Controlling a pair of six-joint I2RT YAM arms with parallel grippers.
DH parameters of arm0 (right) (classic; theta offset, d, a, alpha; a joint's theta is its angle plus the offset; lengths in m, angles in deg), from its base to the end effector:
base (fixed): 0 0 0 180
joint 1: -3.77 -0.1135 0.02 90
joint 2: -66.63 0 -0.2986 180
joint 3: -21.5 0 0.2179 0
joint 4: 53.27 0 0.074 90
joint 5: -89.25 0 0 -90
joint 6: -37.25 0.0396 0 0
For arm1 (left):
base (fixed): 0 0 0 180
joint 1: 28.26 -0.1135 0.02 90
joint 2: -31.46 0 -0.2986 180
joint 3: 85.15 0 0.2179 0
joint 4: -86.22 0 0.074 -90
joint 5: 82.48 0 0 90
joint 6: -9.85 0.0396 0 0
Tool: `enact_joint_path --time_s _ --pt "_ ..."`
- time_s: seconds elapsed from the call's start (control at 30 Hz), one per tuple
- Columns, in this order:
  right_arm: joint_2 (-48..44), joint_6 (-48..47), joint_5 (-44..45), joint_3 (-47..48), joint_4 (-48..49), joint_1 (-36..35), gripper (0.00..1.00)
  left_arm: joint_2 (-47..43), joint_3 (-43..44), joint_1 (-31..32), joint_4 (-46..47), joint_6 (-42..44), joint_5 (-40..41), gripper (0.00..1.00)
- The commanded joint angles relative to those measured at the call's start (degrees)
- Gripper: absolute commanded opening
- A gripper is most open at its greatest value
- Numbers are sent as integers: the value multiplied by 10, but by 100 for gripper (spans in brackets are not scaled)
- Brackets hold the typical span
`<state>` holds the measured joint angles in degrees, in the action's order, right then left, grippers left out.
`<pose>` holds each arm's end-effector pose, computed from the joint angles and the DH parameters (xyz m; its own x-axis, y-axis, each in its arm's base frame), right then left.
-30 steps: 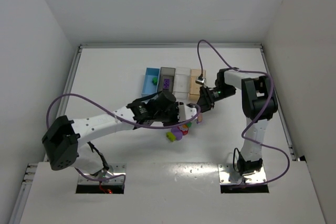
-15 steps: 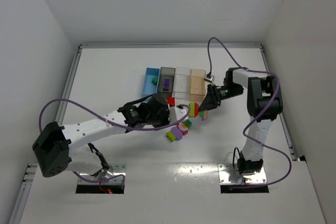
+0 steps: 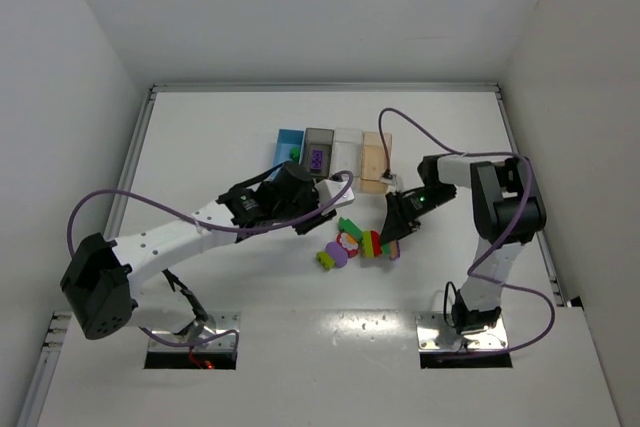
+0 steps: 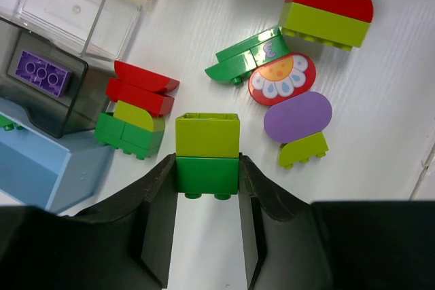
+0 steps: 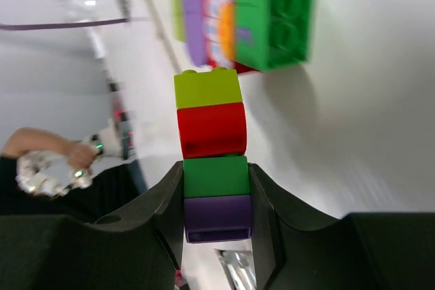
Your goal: Sort the legos into containers by color
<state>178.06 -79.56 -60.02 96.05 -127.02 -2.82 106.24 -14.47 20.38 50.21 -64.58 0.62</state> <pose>0.2645 0.0648 0.1725 -0.9390 -0.3405 -0.0484 -0.2031 0.4356 0.8769 0.1587 -0.1875 0.3130 -0.1938 0.6234 -0.7575 0.8905 0.4357 0.1307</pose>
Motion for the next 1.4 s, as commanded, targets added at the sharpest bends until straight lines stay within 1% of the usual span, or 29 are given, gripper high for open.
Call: enact_joint_path --time_s 0.0,0.07,0.13,0.2,0.23,0.27,0.4,0.43,0.6,0.67,0.7,0.73,0.8,0.83,0.87,0.97,1.0,1.07,1.1,1.17,1.2,1.23,1.27,1.3,1.37 --pt "-75 131 81 -27 153 4 17 -8 20 -3 13 -14 -10 22" --pt "-104 149 107 -46 185 4 17 -8 20 -3 13 -14 -10 22" --pt "-147 190 151 -64 241 -3 11 -8 20 -3 13 -14 -10 22" --pt "-176 216 194 -64 278 -8 8 -13 20 -3 13 -14 -10 22" --pt "-186 222 208 -64 286 -8 7 -13 15 -3 13 -14 -10 22" --pt "-198 231 243 -64 297 -13 6 -13 15 -3 13 -14 -5 22" --pt "-247 231 321 -65 306 -32 7 -25 2 -3 13 -14 -5 22" --pt "-247 231 328 -65 306 -39 10 -25 1 -3 13 -14 -5 22" --pt "-256 205 355 -78 276 -80 20 -25 -5 -8 18 -14 -5 22" --pt "-264 185 362 -85 270 -101 39 -31 -5 -8 18 -14 -5 22" --pt "-264 185 362 -93 270 -107 51 -31 -5 -8 18 -14 -5 22" --pt "-281 185 356 -98 270 -112 60 -31 -5 -8 18 -14 -5 22" --pt "-301 178 335 -103 276 -118 71 -36 -10 -8 18 -19 -11 22" --pt "-301 178 327 -103 276 -118 74 -36 -10 -8 18 -19 -11 22" --pt "-314 178 319 -103 276 -118 81 -36 -10 -8 18 -25 -19 22" --pt "-322 173 259 -78 270 -118 83 -53 -15 -8 18 -30 -42 22" --pt "-322 173 222 -70 270 -118 83 -59 -15 -3 18 -30 -49 22" --pt "-306 168 178 -41 245 -118 83 -67 -21 3 24 -30 -54 22" --pt "-288 161 127 -31 235 -113 83 -73 -21 3 24 -30 -54 22" --pt "-265 152 73 -4 203 -113 83 -73 -21 3 24 -30 -54 22" --pt "-248 133 23 8 183 -120 81 -73 -21 3 24 -30 -54 22" --pt "-208 122 -7 31 164 -120 81 -73 -21 3 24 -30 -54 22" --pt "-186 113 -34 42 128 -120 80 -73 -15 3 24 -30 -54 22" --pt "-165 97 -84 51 111 -126 80 -73 -15 8 29 -30 -54 22" --pt "-119 82 -117 79 85 -126 79 -73 -10 8 29 -30 -54 22"
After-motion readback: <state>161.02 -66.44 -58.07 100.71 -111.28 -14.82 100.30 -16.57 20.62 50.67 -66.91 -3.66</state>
